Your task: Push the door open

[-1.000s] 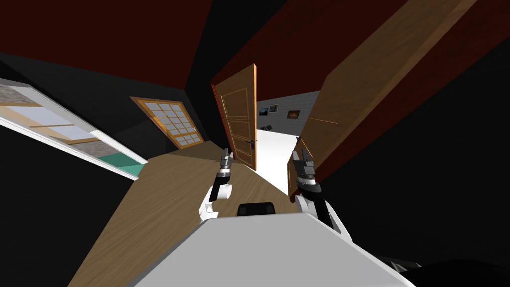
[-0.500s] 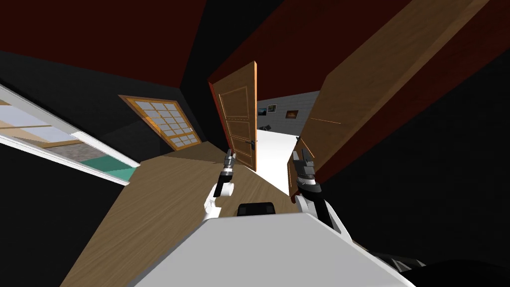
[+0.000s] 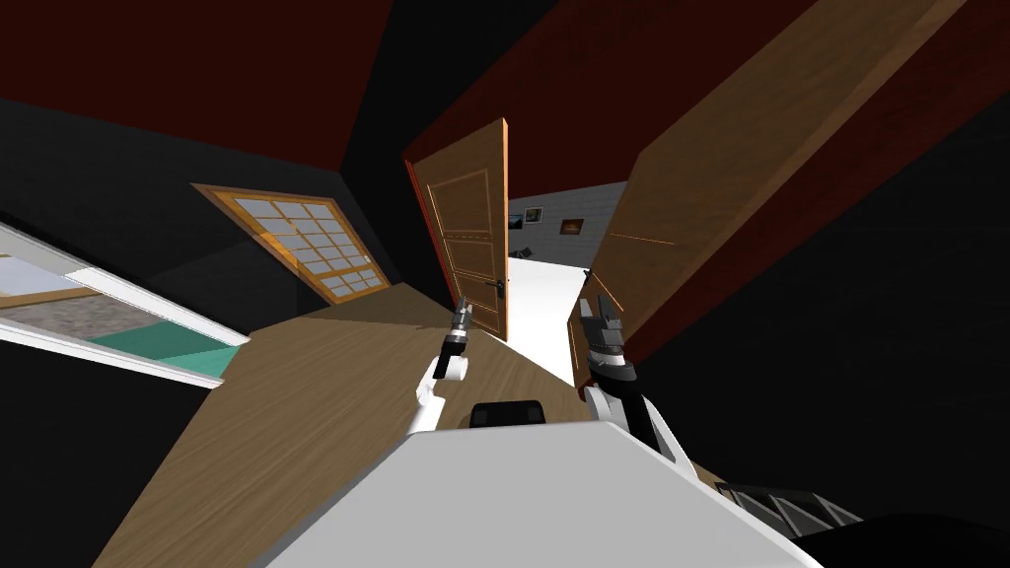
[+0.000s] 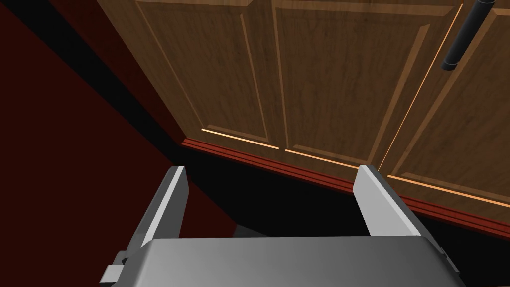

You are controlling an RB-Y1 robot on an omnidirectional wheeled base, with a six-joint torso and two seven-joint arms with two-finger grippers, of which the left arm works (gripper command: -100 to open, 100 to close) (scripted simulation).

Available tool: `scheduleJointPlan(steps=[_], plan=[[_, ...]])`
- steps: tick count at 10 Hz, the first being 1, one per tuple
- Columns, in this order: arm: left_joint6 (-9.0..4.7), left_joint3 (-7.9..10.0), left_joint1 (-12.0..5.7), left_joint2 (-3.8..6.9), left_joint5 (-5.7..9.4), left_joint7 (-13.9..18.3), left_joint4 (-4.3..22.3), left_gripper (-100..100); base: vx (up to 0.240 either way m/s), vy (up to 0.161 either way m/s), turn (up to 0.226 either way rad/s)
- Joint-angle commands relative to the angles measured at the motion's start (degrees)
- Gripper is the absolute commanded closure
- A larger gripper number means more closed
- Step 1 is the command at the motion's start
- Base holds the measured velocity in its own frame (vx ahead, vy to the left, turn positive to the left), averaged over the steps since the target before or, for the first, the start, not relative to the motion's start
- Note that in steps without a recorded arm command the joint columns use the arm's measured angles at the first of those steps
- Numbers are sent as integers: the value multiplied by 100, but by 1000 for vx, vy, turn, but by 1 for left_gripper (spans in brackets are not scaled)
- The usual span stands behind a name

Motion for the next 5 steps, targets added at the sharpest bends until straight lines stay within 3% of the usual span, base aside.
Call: scheduleJointPlan(steps=[1, 3, 4, 5], plan=[[4, -3, -80, 6, -6, 12, 221, -100, 57, 76, -35], [-18, -13, -372, -6, -33, 34, 661, -100, 47, 78, -105], [-18, -13, -372, -6, -33, 34, 729, -100, 48, 72, -38], [-28, -18, -519, -13, -46, 44, 931, -100, 47, 66, -61]])
